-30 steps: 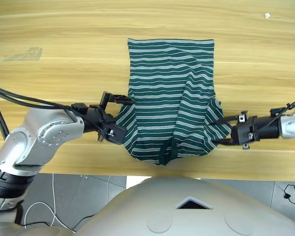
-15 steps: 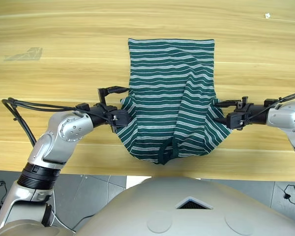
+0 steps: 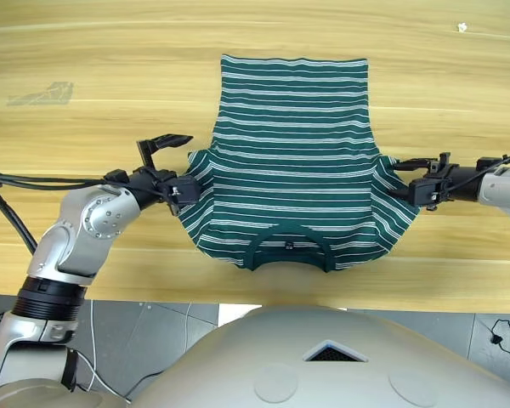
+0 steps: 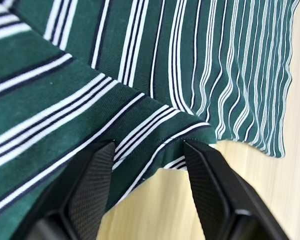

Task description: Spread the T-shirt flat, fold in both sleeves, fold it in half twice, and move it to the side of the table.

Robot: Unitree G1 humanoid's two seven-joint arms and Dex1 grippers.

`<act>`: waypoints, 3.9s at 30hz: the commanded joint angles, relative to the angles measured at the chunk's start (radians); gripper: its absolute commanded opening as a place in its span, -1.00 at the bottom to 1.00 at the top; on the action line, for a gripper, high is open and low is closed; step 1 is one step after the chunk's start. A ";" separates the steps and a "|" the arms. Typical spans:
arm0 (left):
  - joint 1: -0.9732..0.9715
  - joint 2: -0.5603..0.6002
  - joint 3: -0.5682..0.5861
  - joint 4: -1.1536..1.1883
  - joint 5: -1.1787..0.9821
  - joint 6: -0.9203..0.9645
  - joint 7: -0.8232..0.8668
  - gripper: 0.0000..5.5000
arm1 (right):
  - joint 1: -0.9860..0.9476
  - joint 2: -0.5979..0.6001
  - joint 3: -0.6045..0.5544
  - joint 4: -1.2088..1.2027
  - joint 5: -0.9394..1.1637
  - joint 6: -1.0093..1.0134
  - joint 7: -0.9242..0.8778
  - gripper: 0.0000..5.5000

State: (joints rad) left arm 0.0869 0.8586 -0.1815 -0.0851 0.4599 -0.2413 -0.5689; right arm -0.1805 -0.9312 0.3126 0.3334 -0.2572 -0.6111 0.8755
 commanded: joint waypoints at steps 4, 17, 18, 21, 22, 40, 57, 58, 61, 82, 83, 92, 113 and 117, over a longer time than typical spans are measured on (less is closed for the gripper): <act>0.021 0.007 -0.014 0.021 0.028 0.004 -0.011 0.96 | 0.035 0.024 0.011 -0.022 0.031 0.009 0.026 -0.09; -0.004 0.124 0.282 -0.179 -0.043 0.053 -0.037 0.96 | -0.020 -0.061 -0.147 -0.215 0.114 0.070 0.030 -0.09; 0.000 0.122 0.313 -0.201 -0.057 0.063 -0.037 0.96 | -0.019 -0.062 -0.159 -0.234 0.118 0.077 0.028 -0.09; 0.033 0.065 0.405 -0.305 -0.136 0.129 -0.031 0.96 | -0.013 -0.048 -0.188 -0.285 0.124 0.106 0.005 -0.09; 0.056 0.011 0.425 -0.346 -0.180 0.173 -0.014 0.96 | -0.018 -0.019 -0.205 -0.284 0.122 0.120 -0.035 -0.09; 0.421 -0.716 0.500 -0.450 -1.017 0.663 0.236 0.96 | -0.034 0.464 -0.518 -0.140 0.374 0.138 -0.565 -0.09; 0.437 -0.692 0.368 -0.255 -0.868 0.649 0.261 0.45 | 0.005 0.461 -0.526 -0.180 0.375 0.135 -0.550 -0.09; 0.434 -0.694 0.370 -0.254 -0.870 0.650 0.265 0.38 | 0.006 0.461 -0.526 -0.178 0.375 0.135 -0.548 -0.09; 0.426 -0.706 0.386 -0.243 -0.872 0.652 0.298 0.15 | 0.014 0.461 -0.526 -0.173 0.377 0.133 -0.542 -0.09; 0.355 -0.701 0.406 -0.176 -0.852 0.652 0.361 -1.00 | 0.065 0.504 -0.501 -0.188 0.362 0.148 -0.555 -0.09; 0.358 -0.699 0.404 -0.179 -0.852 0.648 0.357 -1.00 | 0.066 0.506 -0.500 -0.188 0.361 0.149 -0.555 -0.09; 0.378 -0.716 0.408 -0.200 -0.854 0.585 0.341 -1.00 | 0.069 0.515 -0.491 -0.186 0.355 0.156 -0.553 -0.09; 0.503 -0.754 0.226 -0.385 -0.809 0.297 0.160 -1.00 | 0.079 0.529 -0.466 -0.178 0.351 0.158 -0.540 -0.09; 0.523 -0.705 0.133 -0.357 -0.679 0.229 0.142 -1.00 | 0.072 0.531 -0.461 -0.171 0.349 0.157 -0.540 -0.09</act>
State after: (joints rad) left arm 0.5986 0.1325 -0.0203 -0.4550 -0.2654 0.0113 -0.4211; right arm -0.1051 -0.4047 -0.1530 0.1583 0.0960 -0.4660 0.3297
